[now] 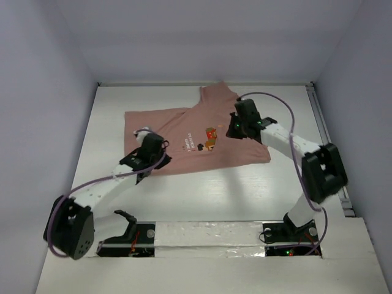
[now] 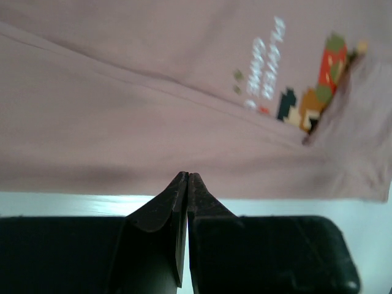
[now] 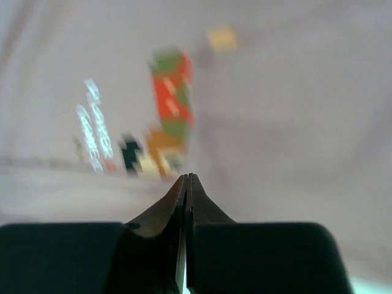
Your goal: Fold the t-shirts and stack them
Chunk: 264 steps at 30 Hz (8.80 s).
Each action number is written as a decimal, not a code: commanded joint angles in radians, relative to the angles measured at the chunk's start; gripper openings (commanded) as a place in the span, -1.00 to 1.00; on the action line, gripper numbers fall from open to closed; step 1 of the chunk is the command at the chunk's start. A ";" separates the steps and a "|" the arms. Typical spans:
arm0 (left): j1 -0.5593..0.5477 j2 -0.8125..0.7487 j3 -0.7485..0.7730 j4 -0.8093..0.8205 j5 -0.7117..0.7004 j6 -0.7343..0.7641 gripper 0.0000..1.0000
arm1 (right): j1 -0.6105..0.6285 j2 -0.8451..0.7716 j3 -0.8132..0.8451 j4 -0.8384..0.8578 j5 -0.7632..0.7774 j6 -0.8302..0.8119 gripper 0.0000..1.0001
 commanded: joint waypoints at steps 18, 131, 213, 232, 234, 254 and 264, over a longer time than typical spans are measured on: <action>-0.294 0.337 0.183 0.075 -0.090 -0.027 -1.00 | -0.275 -0.239 -0.555 -0.066 0.075 0.078 -1.00; 0.398 1.141 1.183 -0.117 -0.100 0.346 -1.00 | -0.423 0.977 1.238 0.179 -0.359 0.254 -1.00; 0.348 0.384 0.276 0.131 0.077 0.268 -0.28 | -0.183 -0.100 -0.207 0.073 -0.079 -0.011 -0.16; 0.348 0.400 0.236 0.150 0.086 0.274 -0.35 | -0.071 -0.141 -0.281 -0.016 -0.043 0.033 -1.00; 0.348 0.395 0.239 0.150 0.086 0.274 -0.36 | -0.034 -0.167 -0.281 -0.061 -0.048 0.038 -1.00; 0.339 0.374 0.259 0.163 0.138 0.274 -0.40 | 0.189 -0.414 -0.265 -0.290 0.097 0.173 -0.38; 0.298 0.447 0.333 0.153 0.095 0.308 -0.37 | -0.365 -0.260 -0.218 0.029 -0.138 -0.031 -0.39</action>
